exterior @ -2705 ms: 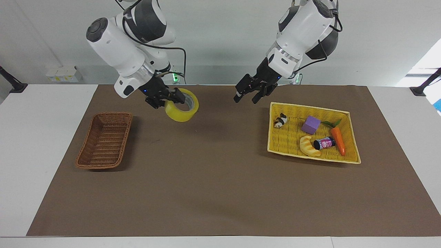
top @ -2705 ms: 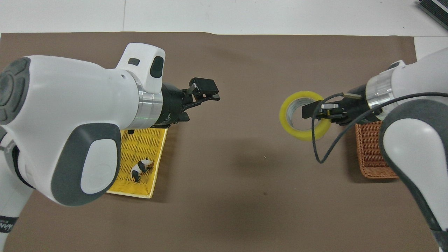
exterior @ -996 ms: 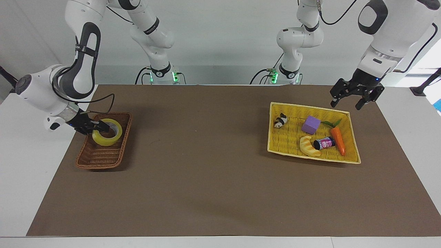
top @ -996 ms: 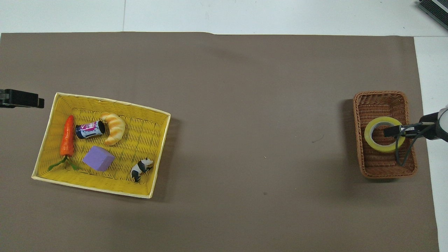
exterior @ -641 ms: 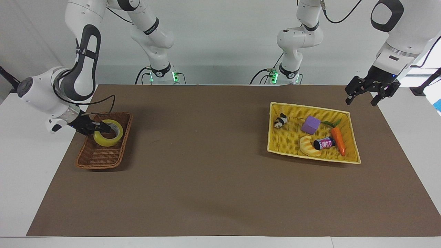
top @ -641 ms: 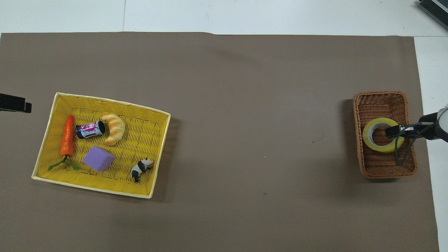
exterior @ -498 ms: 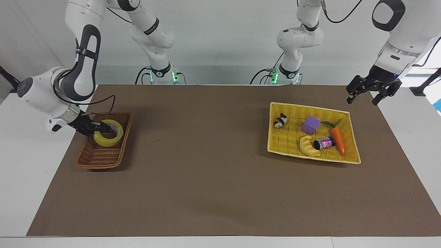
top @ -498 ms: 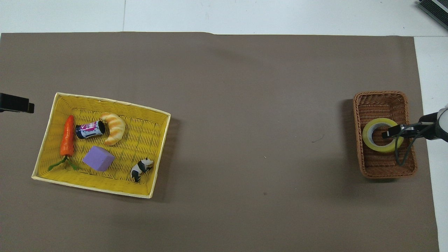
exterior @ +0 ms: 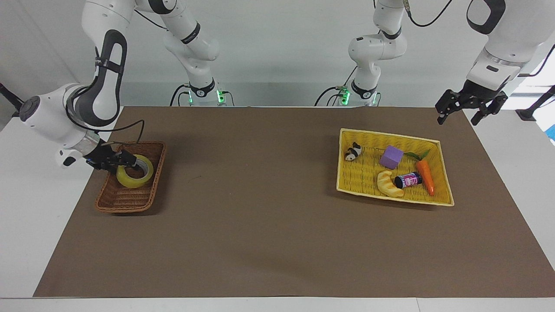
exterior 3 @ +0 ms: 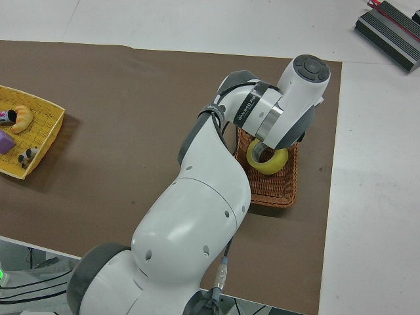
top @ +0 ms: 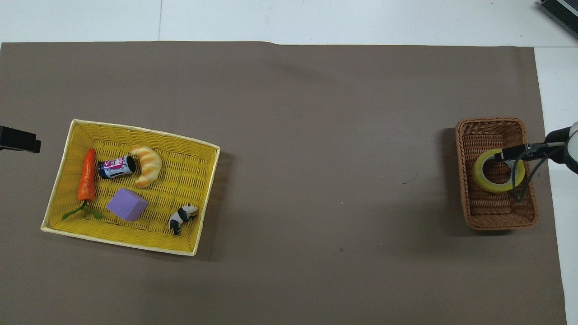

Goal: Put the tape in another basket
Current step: 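Open the right gripper and lift it off the tape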

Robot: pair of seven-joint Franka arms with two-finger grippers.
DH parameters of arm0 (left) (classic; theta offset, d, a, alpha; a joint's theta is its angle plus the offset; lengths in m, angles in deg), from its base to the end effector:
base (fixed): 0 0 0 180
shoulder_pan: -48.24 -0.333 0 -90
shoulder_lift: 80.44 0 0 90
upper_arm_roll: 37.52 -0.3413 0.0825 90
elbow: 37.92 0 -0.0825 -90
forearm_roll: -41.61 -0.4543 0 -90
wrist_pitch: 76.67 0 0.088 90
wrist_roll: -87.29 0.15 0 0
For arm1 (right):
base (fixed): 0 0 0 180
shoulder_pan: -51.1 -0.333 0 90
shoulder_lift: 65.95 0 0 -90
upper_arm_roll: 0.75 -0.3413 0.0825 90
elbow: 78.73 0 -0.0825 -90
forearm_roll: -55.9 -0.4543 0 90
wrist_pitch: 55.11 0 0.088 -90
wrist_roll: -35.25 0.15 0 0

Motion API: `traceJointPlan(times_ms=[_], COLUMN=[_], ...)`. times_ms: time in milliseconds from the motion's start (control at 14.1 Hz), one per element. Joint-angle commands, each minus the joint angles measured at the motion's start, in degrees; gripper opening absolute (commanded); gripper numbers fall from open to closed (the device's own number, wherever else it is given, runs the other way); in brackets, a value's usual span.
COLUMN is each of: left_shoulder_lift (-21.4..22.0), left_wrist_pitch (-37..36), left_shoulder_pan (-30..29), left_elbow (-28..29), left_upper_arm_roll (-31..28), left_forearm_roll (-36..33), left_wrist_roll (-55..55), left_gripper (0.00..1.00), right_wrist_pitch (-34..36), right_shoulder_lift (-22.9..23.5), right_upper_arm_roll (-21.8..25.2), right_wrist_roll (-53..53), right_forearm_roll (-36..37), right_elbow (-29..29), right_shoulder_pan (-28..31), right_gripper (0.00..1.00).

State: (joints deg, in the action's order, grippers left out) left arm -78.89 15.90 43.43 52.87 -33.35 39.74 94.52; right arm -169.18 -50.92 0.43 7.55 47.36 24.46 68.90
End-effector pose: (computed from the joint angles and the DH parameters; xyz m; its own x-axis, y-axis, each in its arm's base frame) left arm 0.6229 0.0112 0.6203 0.9918 -0.1162 0.0532 -0.1141 -0.9926 -0.0416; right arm 0.6527 -0.2081 0.3441 0.9961 0.0874 -0.0089 0.0852 -0.9855 -0.1465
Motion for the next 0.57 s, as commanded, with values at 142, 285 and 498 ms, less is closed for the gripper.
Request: traceJointPlan(times_ms=[142, 285, 498], left_shoulder_lift=[0.0, -0.1, 0.0], left_wrist_pitch=[-1.5, -1.3, -1.1], left_shoulder_pan=[0.6, 0.4, 0.0], left_elbow=[-1.0, -1.0, -1.0], left_upper_arm_roll=[0.0, 0.0, 0.0], left_forearm_roll=[-0.9, -0.9, -0.8], left_wrist_roll=[-0.5, -0.9, -0.7], left_gripper=[1.00, 1.00, 1.00], right_wrist_pitch=[-0.4, 0.7, 5.2], right_shoulder_lift=[-1.1, -2.4, -6.0], right_upper_arm_roll=[-0.7, -0.8, -0.8], right_wrist_roll=[7.9, 16.4, 30.2], right_forearm_roll=[9.1, 9.1, 9.1], right_elbow=[-4.7, -4.6, -4.5], right_shoulder_pan=[-3.1, -5.6, -9.2], right_gripper=[1.00, 1.00, 1.00])
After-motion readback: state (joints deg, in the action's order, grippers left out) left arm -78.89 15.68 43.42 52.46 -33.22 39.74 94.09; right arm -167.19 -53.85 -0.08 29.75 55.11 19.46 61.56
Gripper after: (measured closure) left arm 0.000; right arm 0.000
